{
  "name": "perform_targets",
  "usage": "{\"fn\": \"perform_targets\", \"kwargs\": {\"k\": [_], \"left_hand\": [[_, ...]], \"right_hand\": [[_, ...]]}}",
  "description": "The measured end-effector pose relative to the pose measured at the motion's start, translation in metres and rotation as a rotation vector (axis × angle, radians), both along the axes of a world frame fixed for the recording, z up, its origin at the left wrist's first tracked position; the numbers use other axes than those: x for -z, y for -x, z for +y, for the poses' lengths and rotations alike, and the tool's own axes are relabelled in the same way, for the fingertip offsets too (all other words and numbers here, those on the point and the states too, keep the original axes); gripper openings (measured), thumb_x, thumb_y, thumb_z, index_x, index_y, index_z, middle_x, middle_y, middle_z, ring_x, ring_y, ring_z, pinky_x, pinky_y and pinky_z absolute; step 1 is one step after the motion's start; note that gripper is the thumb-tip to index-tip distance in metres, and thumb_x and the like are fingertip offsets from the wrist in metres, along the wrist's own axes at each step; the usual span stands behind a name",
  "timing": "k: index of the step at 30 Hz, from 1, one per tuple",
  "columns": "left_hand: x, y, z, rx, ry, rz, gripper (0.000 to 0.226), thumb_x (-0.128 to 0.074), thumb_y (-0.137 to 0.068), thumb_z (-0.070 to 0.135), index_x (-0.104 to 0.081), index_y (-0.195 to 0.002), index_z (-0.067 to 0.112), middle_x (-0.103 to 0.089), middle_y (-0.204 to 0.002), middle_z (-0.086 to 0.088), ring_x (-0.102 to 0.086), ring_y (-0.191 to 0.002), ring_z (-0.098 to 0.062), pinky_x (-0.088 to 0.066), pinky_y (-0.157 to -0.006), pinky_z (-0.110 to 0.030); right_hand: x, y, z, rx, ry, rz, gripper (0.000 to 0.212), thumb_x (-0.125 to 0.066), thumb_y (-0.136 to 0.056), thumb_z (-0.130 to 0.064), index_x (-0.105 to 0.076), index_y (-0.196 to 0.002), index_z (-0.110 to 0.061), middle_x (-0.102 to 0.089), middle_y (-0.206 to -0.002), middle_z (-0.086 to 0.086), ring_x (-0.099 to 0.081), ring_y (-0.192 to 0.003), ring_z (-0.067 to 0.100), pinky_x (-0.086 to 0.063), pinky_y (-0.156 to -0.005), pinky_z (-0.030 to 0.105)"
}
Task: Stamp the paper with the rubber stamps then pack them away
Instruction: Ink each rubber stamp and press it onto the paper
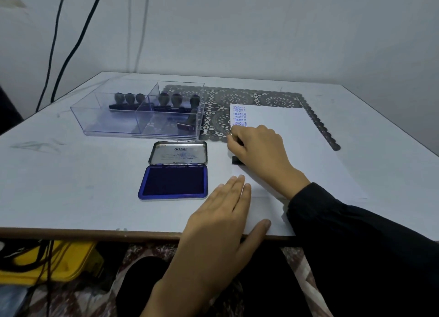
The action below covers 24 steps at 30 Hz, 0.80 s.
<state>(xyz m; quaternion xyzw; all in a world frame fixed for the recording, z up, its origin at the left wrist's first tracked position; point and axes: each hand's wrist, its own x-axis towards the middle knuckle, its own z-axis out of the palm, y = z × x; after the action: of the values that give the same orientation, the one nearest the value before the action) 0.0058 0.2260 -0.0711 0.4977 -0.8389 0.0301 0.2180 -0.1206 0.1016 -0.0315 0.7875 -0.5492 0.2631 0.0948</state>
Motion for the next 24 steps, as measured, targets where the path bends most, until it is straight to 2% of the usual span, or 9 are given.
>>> {"fn": "perform_targets", "kwargs": {"k": [3,6,10,15,19,22,24], "left_hand": [[0.000,0.000,0.000,0.003,0.002,-0.004,0.065,-0.028,-0.095,0.054,-0.053,-0.135,0.009,-0.049,-0.141,-0.006,-0.044,-0.132,-0.014,-0.032,-0.108,-0.036],[0.000,0.000,0.000,0.002,-0.005,-0.012,0.065,-0.028,-0.095,0.054,-0.053,-0.135,0.009,-0.049,-0.142,-0.006,-0.044,-0.133,-0.014,-0.031,-0.109,-0.036],[0.000,-0.001,0.001,-0.001,-0.008,0.003,0.065,-0.028,-0.095,0.054,-0.052,-0.136,0.010,-0.048,-0.143,-0.005,-0.043,-0.134,-0.014,-0.031,-0.109,-0.036],[0.000,-0.001,0.000,-0.002,0.005,0.021,0.064,-0.029,-0.095,0.054,-0.055,-0.134,0.011,-0.050,-0.141,-0.004,-0.045,-0.132,-0.014,-0.036,-0.106,-0.036],[0.001,-0.001,0.000,-0.003,-0.008,0.025,0.064,-0.030,-0.095,0.056,-0.053,-0.136,0.012,-0.049,-0.143,-0.003,-0.044,-0.133,-0.013,-0.035,-0.107,-0.036],[0.000,-0.001,0.000,0.001,-0.019,0.047,0.063,-0.032,-0.095,0.056,-0.053,-0.136,0.012,-0.048,-0.143,-0.002,-0.043,-0.133,-0.012,-0.035,-0.106,-0.036],[-0.003,-0.002,0.002,0.020,-0.034,0.080,0.062,-0.034,-0.094,0.055,-0.051,-0.137,0.014,-0.048,-0.144,0.000,-0.043,-0.133,-0.010,-0.035,-0.106,-0.030]], "right_hand": [[0.000,0.000,-0.001,0.008,-0.006,-0.025,0.037,-0.045,-0.092,-0.024,-0.028,-0.059,-0.021,-0.036,-0.052,-0.004,-0.035,-0.052,0.021,-0.020,-0.046,0.031],[-0.002,-0.001,-0.003,0.002,-0.049,-0.031,0.034,-0.046,-0.091,-0.024,-0.031,-0.061,-0.019,-0.037,-0.052,-0.003,-0.036,-0.053,0.021,-0.021,-0.047,0.031],[-0.013,0.005,-0.014,-0.028,-0.200,-0.137,0.041,-0.050,-0.090,-0.025,-0.029,-0.055,-0.018,-0.034,-0.049,-0.004,-0.032,-0.050,0.017,-0.022,-0.049,0.028],[-0.037,0.016,-0.023,-0.030,-0.133,-0.356,0.039,-0.051,-0.088,-0.024,-0.033,-0.054,-0.018,-0.036,-0.050,-0.004,-0.032,-0.050,0.015,-0.025,-0.053,0.029],[-0.048,0.014,-0.022,-0.076,-0.138,-0.375,0.039,-0.052,-0.088,-0.023,-0.035,-0.053,-0.019,-0.041,-0.049,-0.003,-0.033,-0.048,0.013,-0.027,-0.053,0.028],[-0.048,0.012,-0.023,-0.094,-0.133,-0.404,0.036,-0.052,-0.087,-0.024,-0.038,-0.055,-0.018,-0.052,-0.056,0.012,-0.037,-0.052,0.015,-0.030,-0.056,0.029],[-0.047,0.011,-0.022,-0.102,-0.138,-0.420,0.036,-0.053,-0.087,-0.024,-0.038,-0.055,-0.016,-0.048,-0.055,0.011,-0.035,-0.052,0.016,-0.029,-0.056,0.030]]}}
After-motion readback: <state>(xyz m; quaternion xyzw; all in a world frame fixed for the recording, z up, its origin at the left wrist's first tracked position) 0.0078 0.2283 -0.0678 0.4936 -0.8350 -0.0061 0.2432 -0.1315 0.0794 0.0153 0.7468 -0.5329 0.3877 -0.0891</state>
